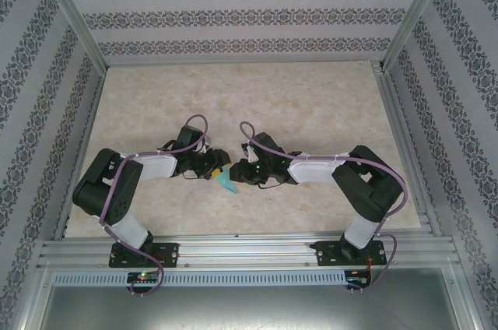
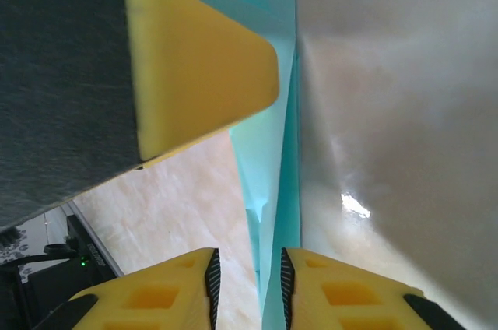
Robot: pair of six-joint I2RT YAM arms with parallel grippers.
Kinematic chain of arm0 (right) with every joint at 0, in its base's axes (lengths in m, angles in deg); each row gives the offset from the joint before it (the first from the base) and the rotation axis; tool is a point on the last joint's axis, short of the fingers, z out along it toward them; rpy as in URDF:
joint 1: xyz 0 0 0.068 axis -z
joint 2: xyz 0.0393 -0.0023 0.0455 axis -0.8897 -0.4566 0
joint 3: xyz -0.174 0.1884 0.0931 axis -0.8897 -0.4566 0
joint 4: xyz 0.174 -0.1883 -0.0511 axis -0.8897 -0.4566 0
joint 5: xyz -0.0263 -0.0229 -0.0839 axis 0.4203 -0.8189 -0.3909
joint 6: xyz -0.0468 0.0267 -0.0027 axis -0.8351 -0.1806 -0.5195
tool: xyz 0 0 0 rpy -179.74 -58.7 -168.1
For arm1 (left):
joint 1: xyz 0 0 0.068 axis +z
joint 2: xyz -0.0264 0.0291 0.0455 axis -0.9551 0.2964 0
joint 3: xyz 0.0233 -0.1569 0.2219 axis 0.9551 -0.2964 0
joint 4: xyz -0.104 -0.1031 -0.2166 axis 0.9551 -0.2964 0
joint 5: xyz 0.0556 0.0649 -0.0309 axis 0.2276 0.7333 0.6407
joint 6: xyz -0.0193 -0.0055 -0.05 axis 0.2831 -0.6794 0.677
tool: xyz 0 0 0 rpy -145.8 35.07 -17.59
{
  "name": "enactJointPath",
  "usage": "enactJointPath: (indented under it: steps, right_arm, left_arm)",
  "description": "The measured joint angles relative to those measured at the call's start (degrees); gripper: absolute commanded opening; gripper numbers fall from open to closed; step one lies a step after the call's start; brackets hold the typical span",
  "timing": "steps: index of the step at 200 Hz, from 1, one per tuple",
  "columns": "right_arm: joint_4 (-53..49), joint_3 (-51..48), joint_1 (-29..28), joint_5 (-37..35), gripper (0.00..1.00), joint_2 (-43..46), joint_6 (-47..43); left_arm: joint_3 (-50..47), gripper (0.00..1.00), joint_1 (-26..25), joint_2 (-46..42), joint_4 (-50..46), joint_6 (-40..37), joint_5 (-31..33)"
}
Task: Fold a paper plane with a square sheet of paper (pick it up from the middle)
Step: Fold the wing for the fifth time at the center of the table.
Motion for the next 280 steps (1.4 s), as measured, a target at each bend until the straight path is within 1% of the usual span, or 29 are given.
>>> enactJointPath:
  steps: [28, 69, 77, 94, 101, 121, 147, 165, 193, 220, 250, 280]
  right_arm:
    - [0.5, 0.0, 0.0, 0.5, 0.32, -1.0, 0.2]
    - [2.2, 0.0, -0.4, 2.2, 0.21, -4.2, 1.4]
    - [2.4, 0.0, -0.5, 2.7, 0.18, -4.5, 1.4]
    - [3.2, 0.0, -0.7, 3.5, 0.17, -4.9, 1.3]
    - [3.6, 0.0, -0.7, 3.8, 0.12, -5.0, 1.3]
    - [4.4, 0.0, -0.7, 4.2, 0.06, -5.1, 0.9]
    - [4.5, 0.0, -1.0, 2.9, 0.05, -4.9, -1.0]
    - [4.0, -0.8, -1.9, -0.4, 0.04, -3.2, -3.9]
    - [0.1, -0.6, -4.6, -6.9, 0.04, 1.0, -10.5]
    - [-5.2, 1.9, -6.8, -11.8, 0.05, 1.7, -15.9]
    - [-7.1, 2.9, -7.4, -13.6, 0.05, 0.4, -19.0]
    - [-7.0, 2.9, -8.3, -14.9, 0.09, -1.2, -20.3]
  left_arm:
    - [0.0, 0.52, 0.0, -0.1, 0.0, 0.0, 0.0]
    - [0.0, 0.53, 0.0, -0.3, 0.0, 0.0, 0.0]
    - [0.0, 0.54, 0.0, -0.5, 0.0, 0.2, 0.0]
    - [0.0, 0.55, 0.0, -1.6, -0.3, 0.3, 0.0]
    - [0.0, 0.55, 0.0, -2.1, -0.6, 0.4, 0.0]
    - [0.2, 0.57, 0.0, -3.3, -1.7, 0.4, 0.0]
    - [0.2, 0.64, 0.0, -4.3, -2.9, 0.5, 0.2]
    - [0.2, 0.68, 0.0, -6.0, -3.9, 0.6, 0.5]
    - [0.3, 0.73, 0.4, -9.3, -5.4, 0.7, 0.9]
    - [0.4, 0.74, 0.5, -10.8, -6.1, 0.7, 1.5]
    - [0.4, 0.74, 0.7, -10.9, -7.2, 0.7, 2.2]
    - [0.2, 0.75, 0.7, -11.1, -8.8, 0.7, 3.4]
